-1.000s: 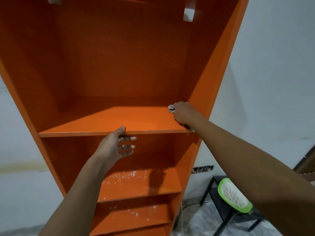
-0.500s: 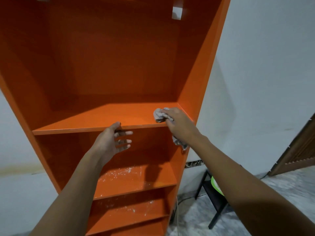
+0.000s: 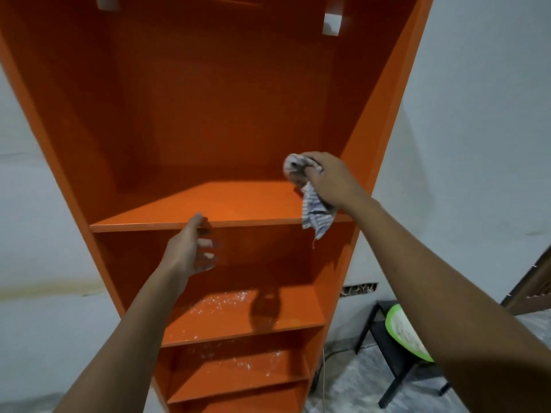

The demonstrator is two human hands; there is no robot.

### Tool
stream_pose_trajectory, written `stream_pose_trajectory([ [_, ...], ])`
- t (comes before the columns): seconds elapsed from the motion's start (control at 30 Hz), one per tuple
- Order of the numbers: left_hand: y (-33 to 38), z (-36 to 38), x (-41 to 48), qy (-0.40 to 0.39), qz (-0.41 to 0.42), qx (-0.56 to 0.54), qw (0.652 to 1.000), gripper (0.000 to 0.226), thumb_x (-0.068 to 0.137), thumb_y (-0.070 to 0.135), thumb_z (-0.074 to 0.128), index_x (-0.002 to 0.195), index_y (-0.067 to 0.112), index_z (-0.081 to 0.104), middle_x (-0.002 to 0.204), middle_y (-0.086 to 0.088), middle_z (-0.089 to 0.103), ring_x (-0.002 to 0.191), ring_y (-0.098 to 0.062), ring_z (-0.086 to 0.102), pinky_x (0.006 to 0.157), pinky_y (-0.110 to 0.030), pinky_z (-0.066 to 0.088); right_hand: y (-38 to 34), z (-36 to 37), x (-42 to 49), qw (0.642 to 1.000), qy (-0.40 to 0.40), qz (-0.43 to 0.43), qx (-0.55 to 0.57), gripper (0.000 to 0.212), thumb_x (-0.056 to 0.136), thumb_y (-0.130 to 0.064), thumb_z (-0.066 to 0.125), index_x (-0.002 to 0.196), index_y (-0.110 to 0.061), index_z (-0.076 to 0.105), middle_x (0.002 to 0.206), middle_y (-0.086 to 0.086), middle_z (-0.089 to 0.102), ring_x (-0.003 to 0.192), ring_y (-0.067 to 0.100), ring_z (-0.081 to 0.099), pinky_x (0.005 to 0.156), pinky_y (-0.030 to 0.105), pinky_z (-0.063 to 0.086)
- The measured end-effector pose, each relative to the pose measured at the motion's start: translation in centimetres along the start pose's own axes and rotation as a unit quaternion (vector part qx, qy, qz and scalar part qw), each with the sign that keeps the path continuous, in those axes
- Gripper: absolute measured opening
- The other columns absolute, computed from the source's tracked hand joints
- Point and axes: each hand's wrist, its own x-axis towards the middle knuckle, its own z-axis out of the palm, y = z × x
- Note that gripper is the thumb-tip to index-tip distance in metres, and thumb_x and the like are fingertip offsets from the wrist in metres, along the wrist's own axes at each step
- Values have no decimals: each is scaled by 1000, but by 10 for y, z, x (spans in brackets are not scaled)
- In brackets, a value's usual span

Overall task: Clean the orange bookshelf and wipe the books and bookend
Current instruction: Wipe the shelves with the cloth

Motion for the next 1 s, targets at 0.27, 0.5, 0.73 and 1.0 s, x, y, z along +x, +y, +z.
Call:
stream_pose_trajectory([
  [0.27, -6, -64, -7, 492, 185, 71, 848, 54, 101, 47, 40, 137, 6, 43, 143, -19, 38, 132, -33, 39, 102, -44, 40, 3, 64, 6, 986, -108, 72, -100, 52, 108, -37, 24, 155, -14, 25, 162, 11, 23, 148, 27, 23, 116, 40, 20],
  [0.5, 18, -113, 12, 367, 281, 107, 880, 54, 103, 50, 34, 147, 19, 43, 144, -7, 51, 126, -24, 52, 98, -41, 48, -65, 141, 50, 982, -180, -5, -64, 55, 106, -45, 25, 156, -23, 22, 164, 7, 17, 149, 30, 19, 118, 52, 21],
  [0.73, 24, -133, 11, 308, 306, 154, 887, 33, 106, 42, 36, 104, 33, 67, 100, 7, 68, 86, -11, 63, 74, -19, 49, -153, 199, 70, 953, -268, -135, -44, 27, 105, -39, 39, 102, -16, 52, 94, 4, 54, 77, 17, 47, 76, 39, 35],
  [1.0, 43, -143, -3, 216, 228, 54, 948, 40, 107, 39, 30, 122, 17, 61, 123, -4, 60, 110, -23, 59, 92, -35, 49, -166, 188, 5, 880, -304, -349, 104, 44, 90, 0, 49, 131, -13, 60, 126, 6, 57, 116, 23, 51, 92, 39, 43],
])
